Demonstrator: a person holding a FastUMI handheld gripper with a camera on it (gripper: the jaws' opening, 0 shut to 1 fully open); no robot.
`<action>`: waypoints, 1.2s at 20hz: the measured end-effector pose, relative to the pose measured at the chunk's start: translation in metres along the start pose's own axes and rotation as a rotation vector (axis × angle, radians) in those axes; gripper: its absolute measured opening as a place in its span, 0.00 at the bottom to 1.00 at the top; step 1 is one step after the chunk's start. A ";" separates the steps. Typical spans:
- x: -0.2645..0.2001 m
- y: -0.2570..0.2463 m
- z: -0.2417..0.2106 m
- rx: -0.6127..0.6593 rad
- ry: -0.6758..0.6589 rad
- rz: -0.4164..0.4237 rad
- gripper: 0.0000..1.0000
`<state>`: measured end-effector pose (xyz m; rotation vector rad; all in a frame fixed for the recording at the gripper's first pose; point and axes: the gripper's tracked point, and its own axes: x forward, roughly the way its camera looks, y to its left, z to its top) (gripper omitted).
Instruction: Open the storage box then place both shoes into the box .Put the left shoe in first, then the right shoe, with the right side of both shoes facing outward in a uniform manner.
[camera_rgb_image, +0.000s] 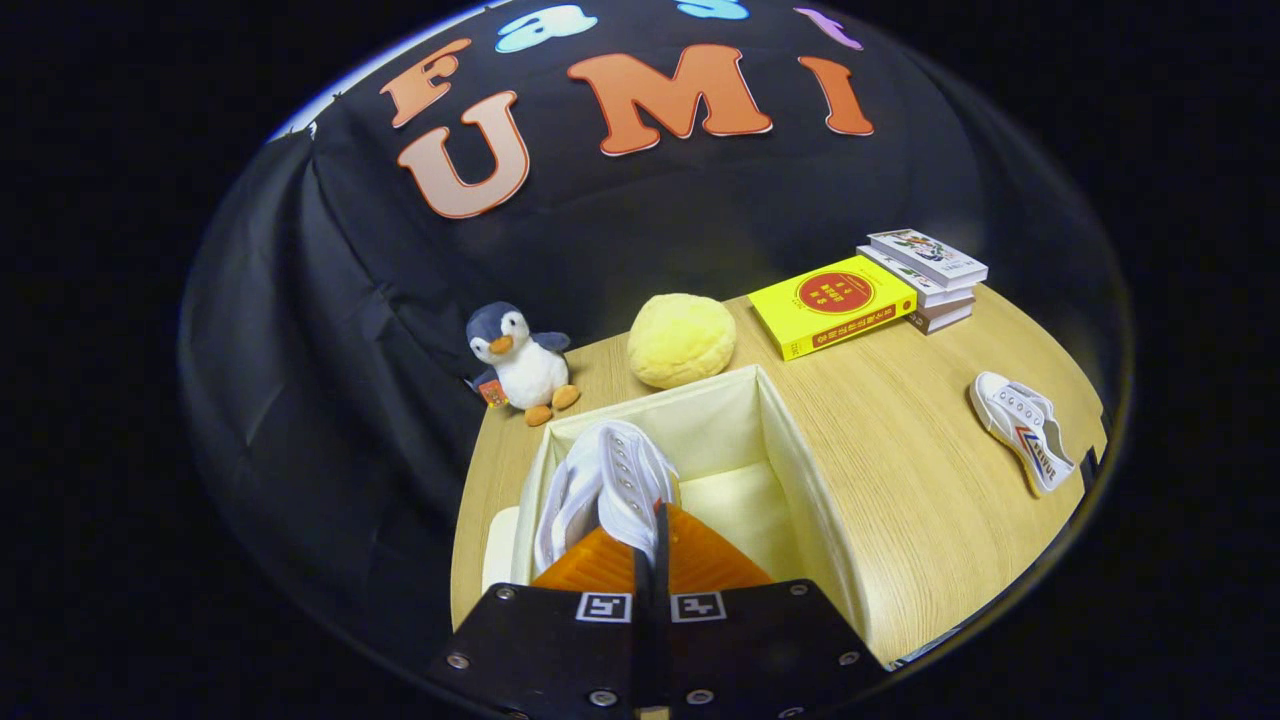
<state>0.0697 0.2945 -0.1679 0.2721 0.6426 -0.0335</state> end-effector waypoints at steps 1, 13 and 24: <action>0.004 0.001 -0.002 -0.002 0.001 -0.018 0.00; 0.036 0.012 -0.059 0.004 0.129 -0.043 0.03; -0.017 -0.021 0.010 -0.151 -0.060 -0.013 0.99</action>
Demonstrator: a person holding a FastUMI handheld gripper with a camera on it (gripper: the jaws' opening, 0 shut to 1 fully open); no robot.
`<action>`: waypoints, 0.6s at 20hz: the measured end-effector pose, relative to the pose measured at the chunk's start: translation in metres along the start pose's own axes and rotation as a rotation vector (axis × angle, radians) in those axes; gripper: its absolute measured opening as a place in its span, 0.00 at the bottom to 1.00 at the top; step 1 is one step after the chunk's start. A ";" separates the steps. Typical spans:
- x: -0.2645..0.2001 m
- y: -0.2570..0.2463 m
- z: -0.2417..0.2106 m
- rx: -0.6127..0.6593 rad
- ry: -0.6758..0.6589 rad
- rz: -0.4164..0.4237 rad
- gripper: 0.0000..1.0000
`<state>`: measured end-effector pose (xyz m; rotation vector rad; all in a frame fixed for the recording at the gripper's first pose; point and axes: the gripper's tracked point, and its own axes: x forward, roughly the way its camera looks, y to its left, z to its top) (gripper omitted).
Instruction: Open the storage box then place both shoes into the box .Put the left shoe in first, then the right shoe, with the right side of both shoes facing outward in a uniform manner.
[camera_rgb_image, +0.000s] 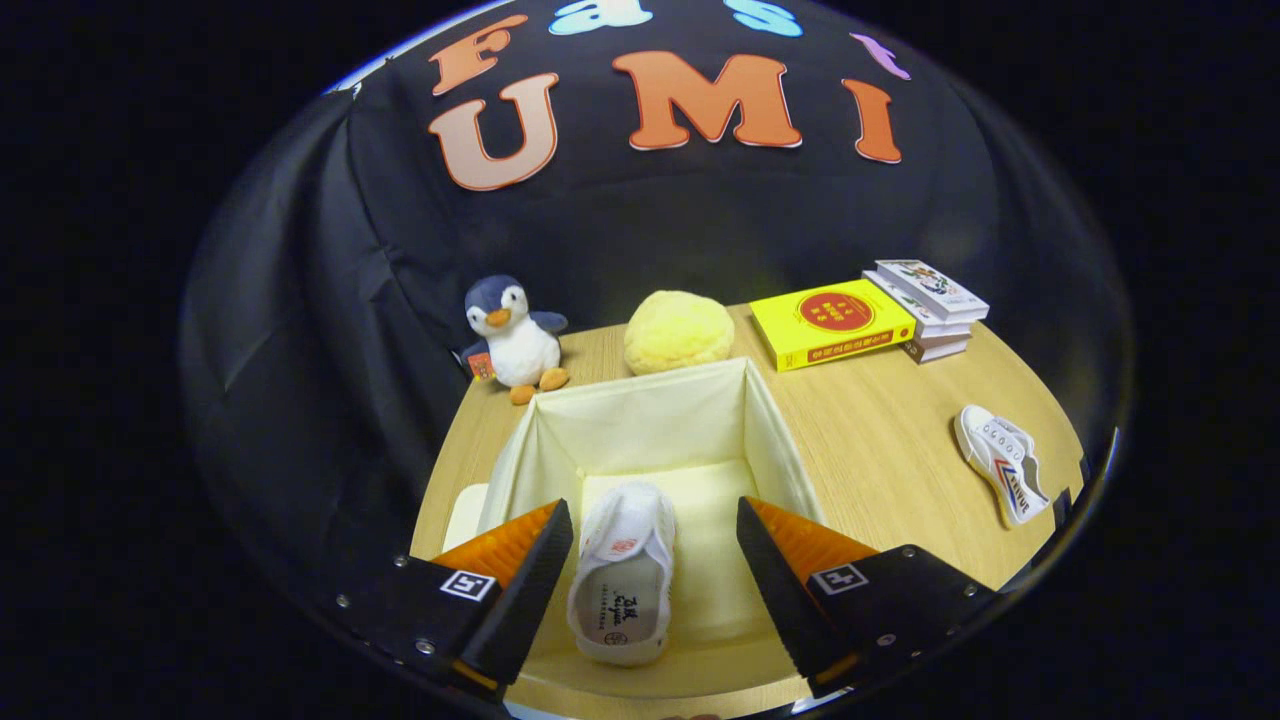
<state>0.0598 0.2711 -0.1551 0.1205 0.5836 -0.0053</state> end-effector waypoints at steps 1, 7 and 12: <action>-0.005 -0.012 0.006 -0.010 -0.017 -0.006 0.98; -0.015 -0.100 0.025 -0.025 -0.062 -0.045 0.99; -0.016 -0.180 0.023 -0.045 -0.046 -0.082 0.99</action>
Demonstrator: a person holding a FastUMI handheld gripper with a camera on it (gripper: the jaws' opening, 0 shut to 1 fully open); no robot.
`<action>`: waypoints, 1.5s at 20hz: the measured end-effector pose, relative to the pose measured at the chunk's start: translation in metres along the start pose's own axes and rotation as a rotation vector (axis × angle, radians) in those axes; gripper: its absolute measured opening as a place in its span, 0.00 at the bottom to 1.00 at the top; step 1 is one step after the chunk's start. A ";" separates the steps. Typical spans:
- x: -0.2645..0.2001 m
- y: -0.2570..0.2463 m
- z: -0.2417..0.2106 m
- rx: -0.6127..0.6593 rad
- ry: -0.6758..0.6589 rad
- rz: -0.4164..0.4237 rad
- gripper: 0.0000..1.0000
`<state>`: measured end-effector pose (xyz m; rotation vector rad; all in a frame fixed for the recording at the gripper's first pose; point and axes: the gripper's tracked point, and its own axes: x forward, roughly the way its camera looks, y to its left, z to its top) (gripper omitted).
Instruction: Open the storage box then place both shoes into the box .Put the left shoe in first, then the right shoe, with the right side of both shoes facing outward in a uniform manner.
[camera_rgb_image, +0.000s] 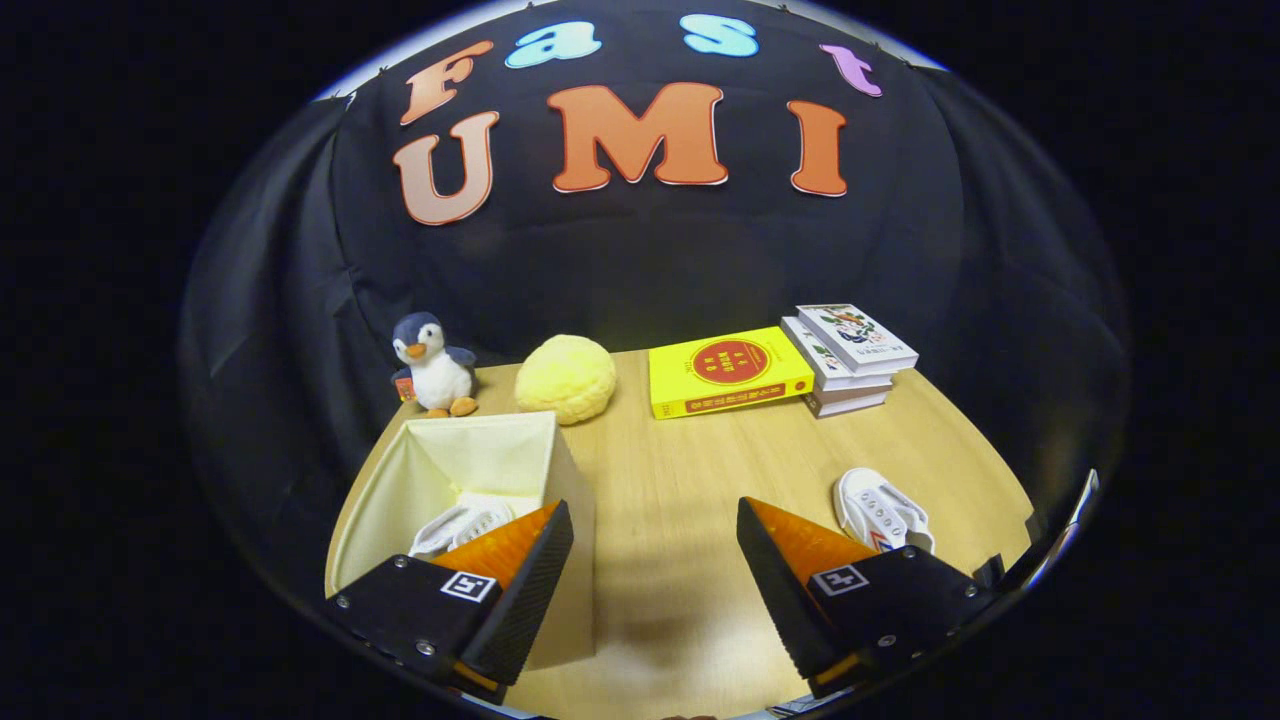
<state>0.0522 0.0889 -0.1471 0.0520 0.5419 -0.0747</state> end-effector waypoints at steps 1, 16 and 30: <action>0.001 -0.015 -0.003 0.001 0.008 -0.006 0.99; 0.030 -0.213 -0.062 -0.006 0.128 -0.106 0.99; 0.069 -0.281 -0.137 -0.045 0.268 -0.102 0.75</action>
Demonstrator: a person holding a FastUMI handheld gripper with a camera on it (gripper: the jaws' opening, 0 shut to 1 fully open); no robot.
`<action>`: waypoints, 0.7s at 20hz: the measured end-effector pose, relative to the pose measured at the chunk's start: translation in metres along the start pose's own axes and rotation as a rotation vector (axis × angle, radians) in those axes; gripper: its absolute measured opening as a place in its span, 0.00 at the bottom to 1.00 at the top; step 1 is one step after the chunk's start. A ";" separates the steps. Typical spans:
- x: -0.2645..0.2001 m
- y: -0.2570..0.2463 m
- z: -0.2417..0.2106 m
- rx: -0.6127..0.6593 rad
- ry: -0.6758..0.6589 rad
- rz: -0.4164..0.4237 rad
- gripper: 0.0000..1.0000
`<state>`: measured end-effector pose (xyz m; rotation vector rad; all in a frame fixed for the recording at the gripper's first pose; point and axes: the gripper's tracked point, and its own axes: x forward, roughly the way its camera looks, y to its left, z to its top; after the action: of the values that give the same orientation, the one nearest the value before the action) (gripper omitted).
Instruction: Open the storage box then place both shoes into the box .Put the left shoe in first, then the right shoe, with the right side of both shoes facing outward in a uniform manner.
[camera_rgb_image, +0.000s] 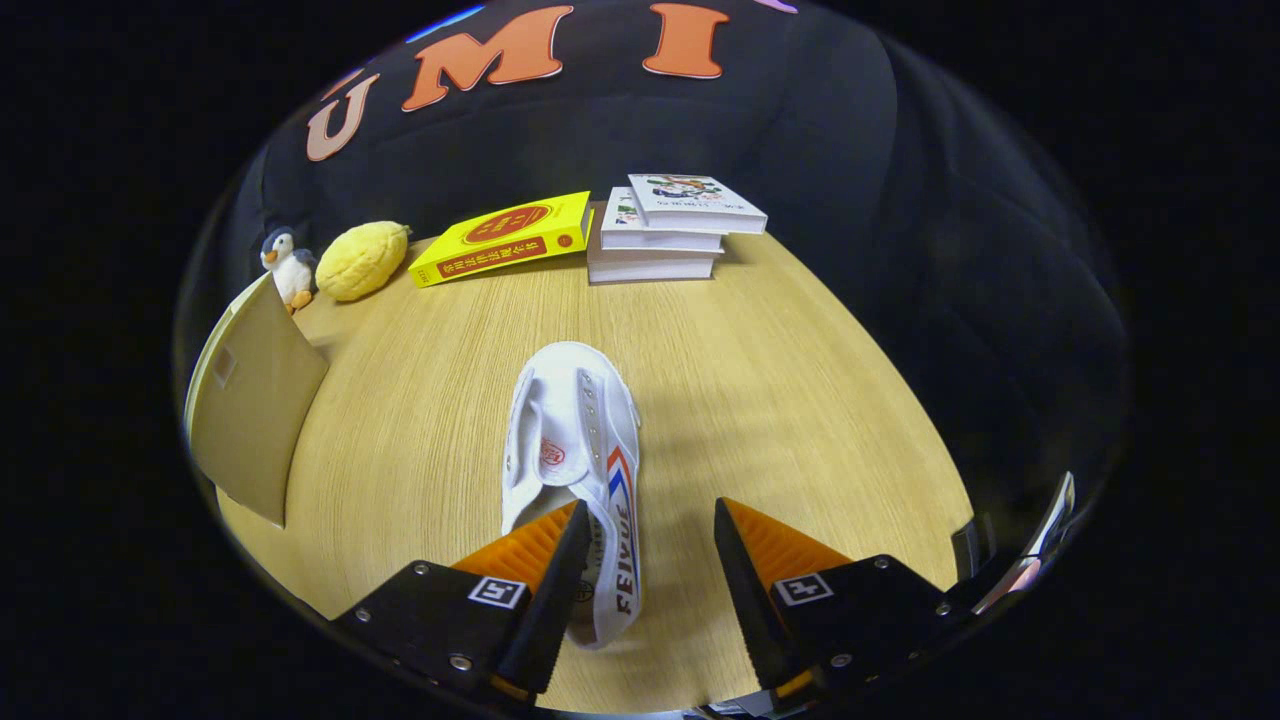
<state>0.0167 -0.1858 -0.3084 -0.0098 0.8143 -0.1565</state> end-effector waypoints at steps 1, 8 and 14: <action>0.002 0.004 -0.003 -0.009 0.014 0.014 0.71; 0.028 0.013 0.006 0.001 0.008 0.036 0.47; 0.032 0.010 0.015 0.052 -0.056 -0.001 0.00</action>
<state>0.0501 -0.1810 -0.3221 0.0343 0.7545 -0.1774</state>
